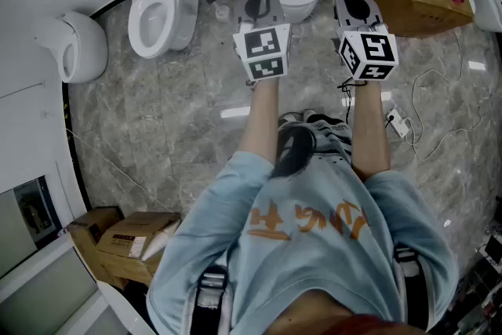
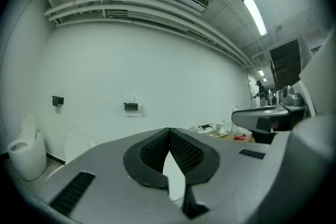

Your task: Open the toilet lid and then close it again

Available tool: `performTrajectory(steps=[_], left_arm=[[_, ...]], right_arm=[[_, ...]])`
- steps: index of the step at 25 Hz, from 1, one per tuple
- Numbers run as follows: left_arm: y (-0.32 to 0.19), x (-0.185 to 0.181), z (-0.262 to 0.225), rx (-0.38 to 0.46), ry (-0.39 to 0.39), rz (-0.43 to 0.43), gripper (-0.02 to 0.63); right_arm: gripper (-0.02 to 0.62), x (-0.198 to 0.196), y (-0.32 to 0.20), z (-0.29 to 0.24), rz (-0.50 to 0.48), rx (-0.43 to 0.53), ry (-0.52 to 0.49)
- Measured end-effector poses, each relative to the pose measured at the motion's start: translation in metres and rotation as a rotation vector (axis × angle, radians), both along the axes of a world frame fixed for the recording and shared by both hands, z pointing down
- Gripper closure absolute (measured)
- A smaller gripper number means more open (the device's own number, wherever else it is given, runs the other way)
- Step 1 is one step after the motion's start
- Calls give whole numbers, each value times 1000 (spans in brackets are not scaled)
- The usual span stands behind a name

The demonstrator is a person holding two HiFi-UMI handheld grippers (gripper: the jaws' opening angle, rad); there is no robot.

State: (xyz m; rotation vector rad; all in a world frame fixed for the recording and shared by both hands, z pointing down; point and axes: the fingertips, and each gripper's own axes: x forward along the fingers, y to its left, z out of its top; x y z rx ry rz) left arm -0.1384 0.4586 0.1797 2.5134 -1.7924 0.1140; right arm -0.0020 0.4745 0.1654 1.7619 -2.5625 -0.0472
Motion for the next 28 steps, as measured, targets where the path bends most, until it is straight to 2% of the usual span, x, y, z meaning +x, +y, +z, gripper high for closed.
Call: performTrajectory(steps=[7, 12, 20, 28], left_arm=[[-27, 4, 5, 0, 1, -7, 580], [-77, -1, 18, -8, -14, -36, 580], [-225, 6, 46, -50, -39, -100, 580], [-395, 58, 68, -91, -30, -150, 580]], right_arm=[[581, 25, -32, 7, 64, -7, -81], [581, 30, -88, 19, 52, -12, -101], [581, 39, -248, 54, -3, -53, -131], [581, 84, -425, 61, -57, -40, -69]])
